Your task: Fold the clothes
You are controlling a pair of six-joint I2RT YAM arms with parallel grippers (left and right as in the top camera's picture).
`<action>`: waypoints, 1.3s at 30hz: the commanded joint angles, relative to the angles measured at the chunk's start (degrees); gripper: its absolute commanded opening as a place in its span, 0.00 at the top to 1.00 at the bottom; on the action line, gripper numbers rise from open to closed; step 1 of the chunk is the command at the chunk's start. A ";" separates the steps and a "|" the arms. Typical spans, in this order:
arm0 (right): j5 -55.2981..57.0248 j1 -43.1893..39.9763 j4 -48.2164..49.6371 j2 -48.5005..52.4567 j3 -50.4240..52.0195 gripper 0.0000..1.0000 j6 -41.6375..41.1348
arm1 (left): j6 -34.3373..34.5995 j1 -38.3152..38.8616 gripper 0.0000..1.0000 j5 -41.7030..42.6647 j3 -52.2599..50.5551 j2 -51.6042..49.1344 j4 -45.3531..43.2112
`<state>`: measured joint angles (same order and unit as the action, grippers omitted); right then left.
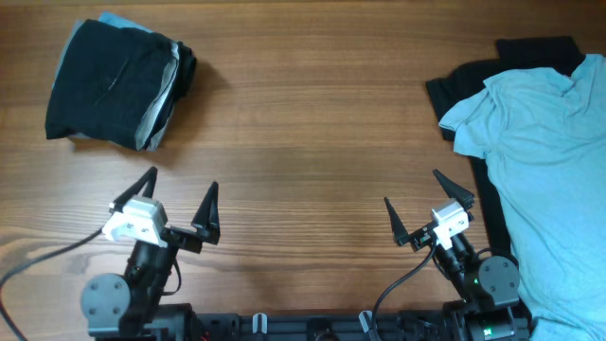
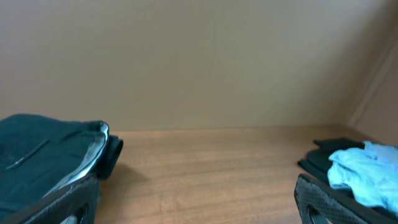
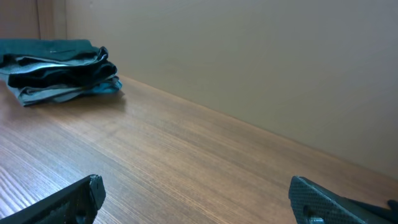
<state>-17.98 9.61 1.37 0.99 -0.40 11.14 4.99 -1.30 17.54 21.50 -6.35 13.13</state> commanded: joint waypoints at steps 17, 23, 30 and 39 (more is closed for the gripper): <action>-0.02 0.11 0.28 -0.72 0.11 0.00 -0.59 | 3.19 0.07 0.00 -0.70 -21.16 6.19 -12.07; 0.00 0.11 0.28 -0.72 0.11 0.00 -0.61 | 3.19 0.07 0.00 -0.70 -21.16 5.97 -10.29; -0.02 0.11 0.28 -0.72 0.11 0.00 -0.61 | 3.19 0.07 0.00 -0.68 -21.16 5.97 -10.29; -0.02 0.11 0.28 -0.72 0.11 0.00 -0.59 | 3.17 0.07 0.00 -0.70 -21.16 5.97 -10.29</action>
<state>-17.98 9.61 1.39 0.99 -0.40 11.14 7.68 -1.30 17.37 0.43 -0.80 2.42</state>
